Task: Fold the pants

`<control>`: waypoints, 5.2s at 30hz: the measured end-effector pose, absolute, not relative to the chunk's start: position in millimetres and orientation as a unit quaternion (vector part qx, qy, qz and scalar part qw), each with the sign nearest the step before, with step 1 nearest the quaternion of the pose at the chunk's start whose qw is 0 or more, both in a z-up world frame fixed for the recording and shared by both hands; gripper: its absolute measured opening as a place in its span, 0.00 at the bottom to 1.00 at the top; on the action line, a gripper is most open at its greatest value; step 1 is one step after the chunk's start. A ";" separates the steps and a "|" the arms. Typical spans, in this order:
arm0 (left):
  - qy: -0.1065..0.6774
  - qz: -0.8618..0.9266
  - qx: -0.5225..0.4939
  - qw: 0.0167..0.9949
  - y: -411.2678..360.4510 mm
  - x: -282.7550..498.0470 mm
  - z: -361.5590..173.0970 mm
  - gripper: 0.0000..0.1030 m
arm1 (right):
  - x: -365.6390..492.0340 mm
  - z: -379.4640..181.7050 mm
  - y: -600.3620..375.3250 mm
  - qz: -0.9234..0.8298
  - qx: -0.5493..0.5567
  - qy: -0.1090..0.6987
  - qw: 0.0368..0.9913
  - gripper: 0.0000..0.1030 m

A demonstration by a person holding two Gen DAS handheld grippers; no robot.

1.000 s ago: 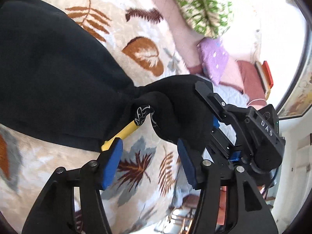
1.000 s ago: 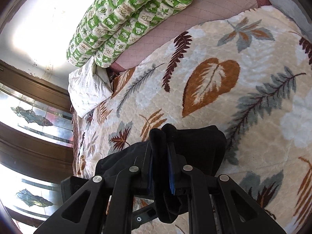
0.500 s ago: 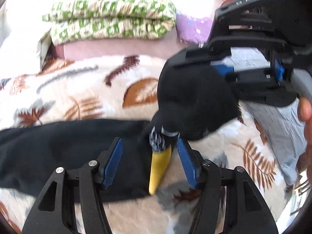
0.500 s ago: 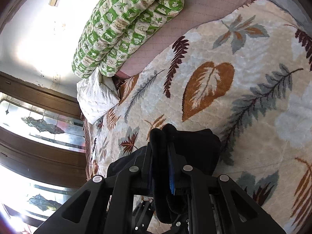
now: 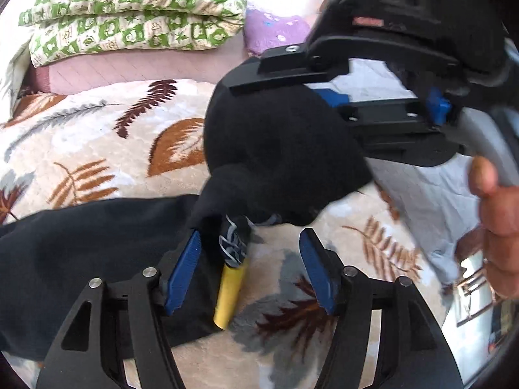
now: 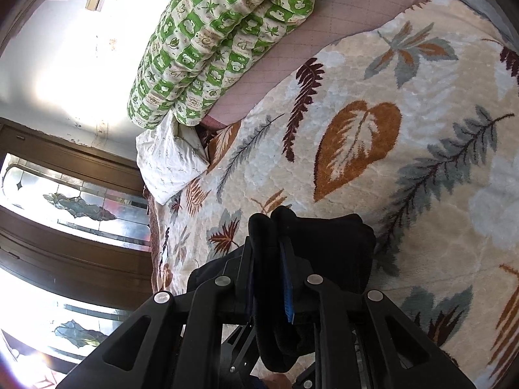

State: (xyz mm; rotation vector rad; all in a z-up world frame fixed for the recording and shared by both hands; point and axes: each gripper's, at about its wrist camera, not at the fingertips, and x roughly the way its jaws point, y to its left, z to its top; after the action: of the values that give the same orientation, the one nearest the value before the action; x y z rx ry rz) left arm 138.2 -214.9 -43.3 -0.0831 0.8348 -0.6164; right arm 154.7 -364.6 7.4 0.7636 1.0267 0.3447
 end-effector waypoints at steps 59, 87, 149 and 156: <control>0.574 -0.237 -0.248 0.744 -18.1 178.7 -60.6 0.42 | 81.5 -55.2 -298.4 0.165 0.480 0.440 0.740 0.58; 0.590 -0.152 -0.201 0.767 -83.9 201.5 -77.8 0.24 | 65.3 -136.0 -349.4 0.086 0.656 0.332 0.673 0.17; 0.531 -0.173 -0.347 0.753 183.8 178.9 -72.8 0.47 | 107.1 -76.9 21.1 0.188 0.002 0.415 0.890 0.25; 0.549 -0.190 -0.381 0.719 158.0 190.3 -96.2 0.47 | 95.4 -75.7 16.0 0.203 0.003 0.412 0.888 0.25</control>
State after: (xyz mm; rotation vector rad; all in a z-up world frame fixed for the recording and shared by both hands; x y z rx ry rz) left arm 190.3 158.0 -96.2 -0.8413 1.2141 -0.4210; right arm 95.4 16.0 -75.7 0.0058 0.8569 0.4222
